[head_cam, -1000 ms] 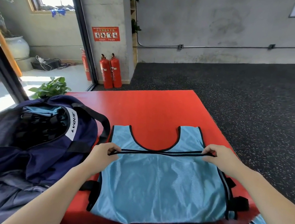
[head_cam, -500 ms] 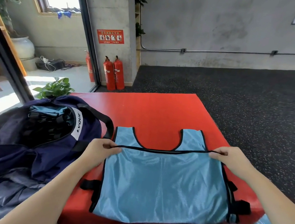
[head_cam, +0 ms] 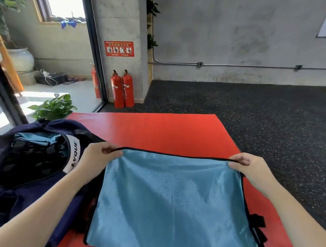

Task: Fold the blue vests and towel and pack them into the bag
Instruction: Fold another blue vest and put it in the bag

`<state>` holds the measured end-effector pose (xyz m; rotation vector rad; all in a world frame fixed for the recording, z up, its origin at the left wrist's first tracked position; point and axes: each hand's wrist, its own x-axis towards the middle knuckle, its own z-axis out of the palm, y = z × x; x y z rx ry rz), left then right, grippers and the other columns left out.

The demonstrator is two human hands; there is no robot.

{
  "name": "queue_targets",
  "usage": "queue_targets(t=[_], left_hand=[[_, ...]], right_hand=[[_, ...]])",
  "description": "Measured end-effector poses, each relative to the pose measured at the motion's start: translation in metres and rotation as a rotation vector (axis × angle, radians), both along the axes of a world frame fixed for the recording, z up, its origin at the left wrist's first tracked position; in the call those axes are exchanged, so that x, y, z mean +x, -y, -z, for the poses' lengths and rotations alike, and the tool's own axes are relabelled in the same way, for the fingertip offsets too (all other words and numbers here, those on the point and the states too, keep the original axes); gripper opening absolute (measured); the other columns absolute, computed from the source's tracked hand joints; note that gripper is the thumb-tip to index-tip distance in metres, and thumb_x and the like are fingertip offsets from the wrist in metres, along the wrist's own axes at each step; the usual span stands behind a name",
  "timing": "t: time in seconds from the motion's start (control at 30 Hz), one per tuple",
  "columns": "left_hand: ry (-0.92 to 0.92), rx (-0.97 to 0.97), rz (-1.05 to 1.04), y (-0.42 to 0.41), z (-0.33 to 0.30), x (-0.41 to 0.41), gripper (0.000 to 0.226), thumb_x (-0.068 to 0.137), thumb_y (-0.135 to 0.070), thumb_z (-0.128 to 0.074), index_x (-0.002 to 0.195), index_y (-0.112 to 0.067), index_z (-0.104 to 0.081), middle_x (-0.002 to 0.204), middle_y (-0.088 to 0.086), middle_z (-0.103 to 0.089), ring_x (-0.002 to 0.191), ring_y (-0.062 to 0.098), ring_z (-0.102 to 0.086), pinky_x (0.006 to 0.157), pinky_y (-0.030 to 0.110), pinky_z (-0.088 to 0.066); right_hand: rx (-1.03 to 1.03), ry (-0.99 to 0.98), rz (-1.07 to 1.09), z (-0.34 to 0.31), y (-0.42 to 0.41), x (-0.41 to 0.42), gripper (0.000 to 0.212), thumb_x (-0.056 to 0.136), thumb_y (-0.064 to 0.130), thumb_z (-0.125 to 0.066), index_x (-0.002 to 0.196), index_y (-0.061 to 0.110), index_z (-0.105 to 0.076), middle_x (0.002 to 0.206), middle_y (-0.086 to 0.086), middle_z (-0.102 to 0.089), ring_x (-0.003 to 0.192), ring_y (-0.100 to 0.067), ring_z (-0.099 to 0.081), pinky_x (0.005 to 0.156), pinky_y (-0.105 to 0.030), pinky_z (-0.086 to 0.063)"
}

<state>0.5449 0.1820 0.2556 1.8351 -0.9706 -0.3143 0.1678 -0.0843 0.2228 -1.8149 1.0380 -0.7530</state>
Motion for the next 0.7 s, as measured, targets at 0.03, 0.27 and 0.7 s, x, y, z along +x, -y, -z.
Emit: queue_targets(t=[0.03, 0.27, 0.7], left_hand=[[0.025, 0.021, -0.011, 0.010, 0.012, 0.005, 0.017, 0.083, -0.016, -0.081, 0.078, -0.032, -0.077, 0.078, -0.008, -0.075, 0.072, 0.005, -0.064, 0.075, 0.020, -0.049], [0.165, 0.276, -0.099, 0.037, 0.088, 0.020, 0.012, 0.090, -0.016, -0.071, 0.100, -0.023, -0.074, 0.089, -0.007, -0.072, 0.078, 0.001, -0.063, 0.073, 0.009, -0.045], [0.233, 0.442, 0.069, 0.014, 0.080, 0.005, 0.010, 0.089, -0.027, -0.071, 0.081, -0.031, -0.068, 0.075, -0.012, -0.067, 0.071, 0.002, -0.061, 0.055, 0.006, -0.038]], right_hand=[[-0.038, -0.046, 0.027, 0.009, 0.007, 0.007, 0.018, 0.081, 0.009, -0.082, 0.094, 0.019, -0.074, 0.091, 0.000, -0.077, 0.095, -0.019, -0.071, 0.086, -0.027, -0.054], [-0.161, -0.440, -0.001, 0.057, 0.020, 0.021, 0.008, 0.086, 0.033, -0.078, 0.083, 0.028, -0.072, 0.086, 0.010, -0.073, 0.086, -0.011, -0.067, 0.076, -0.031, -0.049], [-0.125, -0.526, -0.090, 0.047, 0.005, -0.012, 0.013, 0.082, 0.035, -0.081, 0.073, 0.031, -0.073, 0.071, 0.009, -0.071, 0.070, -0.009, -0.063, 0.068, -0.029, -0.044]])
